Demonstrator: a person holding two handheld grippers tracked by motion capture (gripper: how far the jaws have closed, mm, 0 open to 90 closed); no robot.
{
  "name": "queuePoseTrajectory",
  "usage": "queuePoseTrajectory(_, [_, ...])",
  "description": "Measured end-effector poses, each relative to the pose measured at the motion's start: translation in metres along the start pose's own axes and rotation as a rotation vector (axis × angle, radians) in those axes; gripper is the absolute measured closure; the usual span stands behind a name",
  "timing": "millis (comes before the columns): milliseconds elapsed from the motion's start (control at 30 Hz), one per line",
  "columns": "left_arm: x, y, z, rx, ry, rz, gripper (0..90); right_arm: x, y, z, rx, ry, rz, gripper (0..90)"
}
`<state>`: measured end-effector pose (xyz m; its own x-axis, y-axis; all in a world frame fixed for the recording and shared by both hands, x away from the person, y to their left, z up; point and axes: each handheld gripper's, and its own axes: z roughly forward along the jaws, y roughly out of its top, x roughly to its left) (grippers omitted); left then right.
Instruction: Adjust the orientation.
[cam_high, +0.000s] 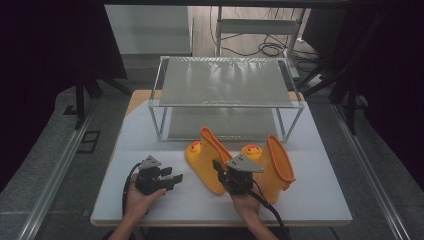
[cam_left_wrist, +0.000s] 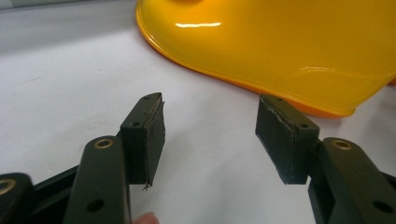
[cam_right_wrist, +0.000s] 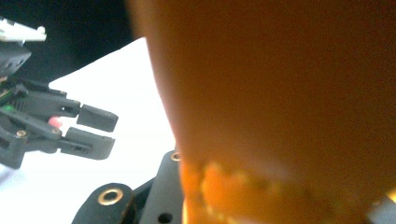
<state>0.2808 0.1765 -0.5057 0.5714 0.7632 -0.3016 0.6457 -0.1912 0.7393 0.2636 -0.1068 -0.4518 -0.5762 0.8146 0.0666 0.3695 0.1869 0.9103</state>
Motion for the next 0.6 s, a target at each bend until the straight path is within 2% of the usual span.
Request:
queuePoseTrajectory(133, [0.005,0.001,-0.003,-0.02,0.001,-0.015,42.3,-0.003,0.003,0.0,-0.035,-0.007,0.022,82.8])
queuePoseTrajectory(233, [0.007,0.002,-0.004,-0.028,-0.001,-0.014,42.5,-0.002,0.008,-0.005,-0.078,-0.023,0.01,83.4])
queuePoseTrajectory(500, [0.007,0.004,-0.004,-0.033,-0.006,-0.011,42.5,-0.003,0.02,-0.034,-0.201,-0.107,-0.023,83.6])
queuePoseTrajectory(600, [0.007,0.004,-0.004,-0.034,-0.007,-0.012,42.5,-0.003,0.022,-0.047,-0.224,-0.139,-0.046,83.6])
